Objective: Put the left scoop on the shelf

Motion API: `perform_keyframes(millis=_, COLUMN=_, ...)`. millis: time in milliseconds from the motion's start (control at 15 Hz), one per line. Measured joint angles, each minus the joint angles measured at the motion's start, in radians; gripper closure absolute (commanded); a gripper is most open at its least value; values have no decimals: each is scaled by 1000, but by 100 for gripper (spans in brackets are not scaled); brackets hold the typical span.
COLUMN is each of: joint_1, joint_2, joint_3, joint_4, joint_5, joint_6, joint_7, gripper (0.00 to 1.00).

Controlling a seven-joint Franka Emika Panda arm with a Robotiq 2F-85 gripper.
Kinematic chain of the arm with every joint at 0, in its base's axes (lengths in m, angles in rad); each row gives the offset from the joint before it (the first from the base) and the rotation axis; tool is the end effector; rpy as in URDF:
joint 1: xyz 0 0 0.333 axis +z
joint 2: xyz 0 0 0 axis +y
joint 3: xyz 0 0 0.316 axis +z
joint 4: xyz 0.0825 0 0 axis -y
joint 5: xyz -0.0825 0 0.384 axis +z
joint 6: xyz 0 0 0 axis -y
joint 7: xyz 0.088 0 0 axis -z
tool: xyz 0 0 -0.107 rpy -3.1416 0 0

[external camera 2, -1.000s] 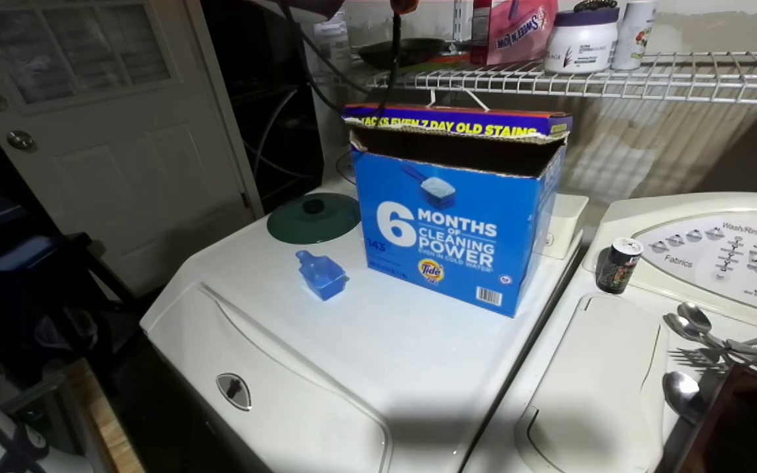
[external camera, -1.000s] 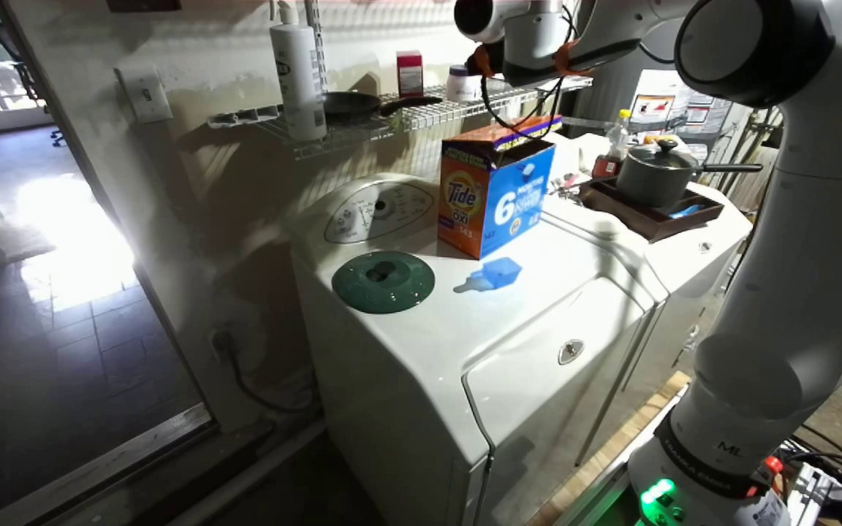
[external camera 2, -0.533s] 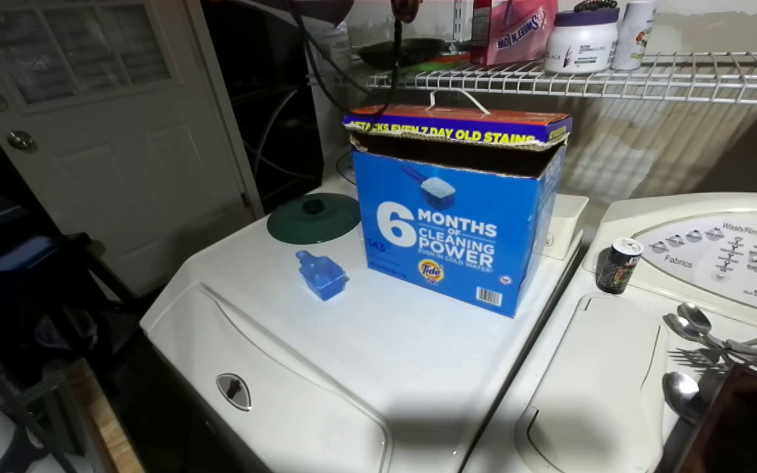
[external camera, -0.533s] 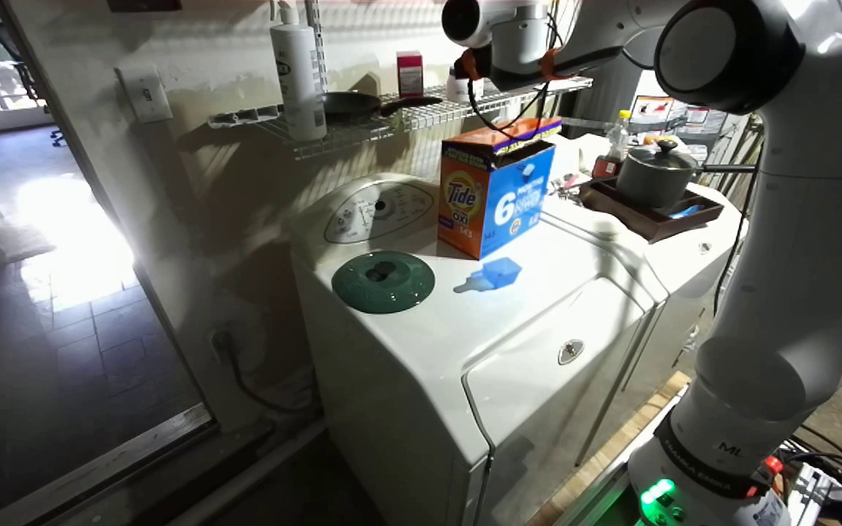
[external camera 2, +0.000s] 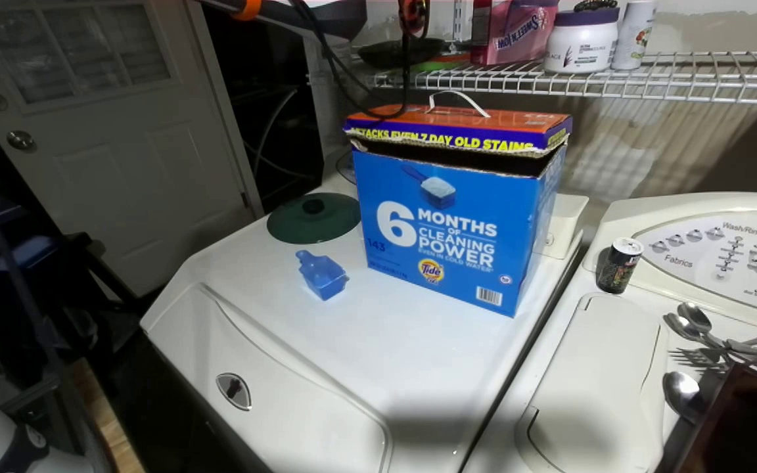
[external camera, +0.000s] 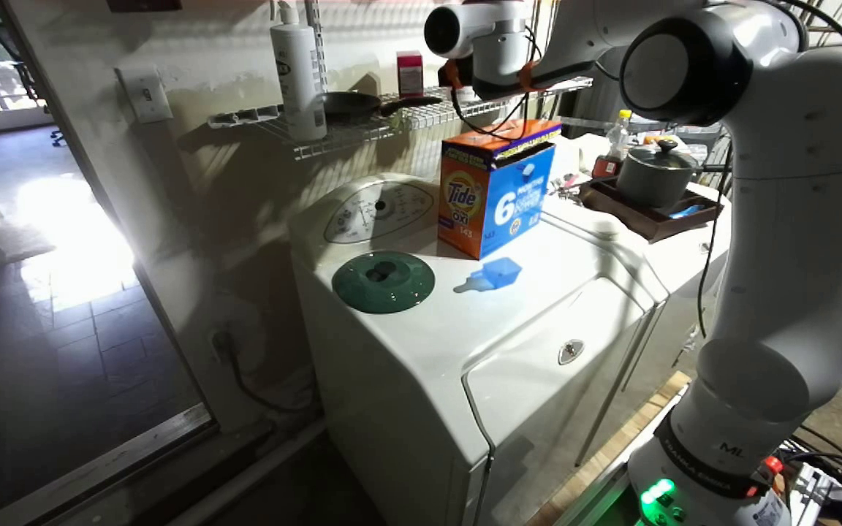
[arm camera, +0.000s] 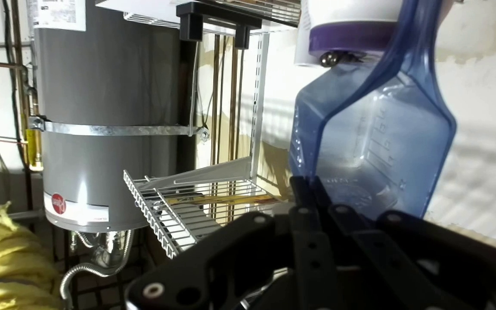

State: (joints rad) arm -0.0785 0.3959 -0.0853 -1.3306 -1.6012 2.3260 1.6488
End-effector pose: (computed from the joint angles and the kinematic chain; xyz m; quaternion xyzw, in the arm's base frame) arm 0.7153 -0.1225 0.5953 0.6554 -0.3165 0.5924 0.3453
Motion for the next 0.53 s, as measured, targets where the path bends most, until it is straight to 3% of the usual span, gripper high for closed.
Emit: perform_keyframes(millis=533, joint_1=57, joint_2=84, joint_3=8, joint_4=78, joint_5=0, joint_6=-110, joint_7=11, gripper=99)
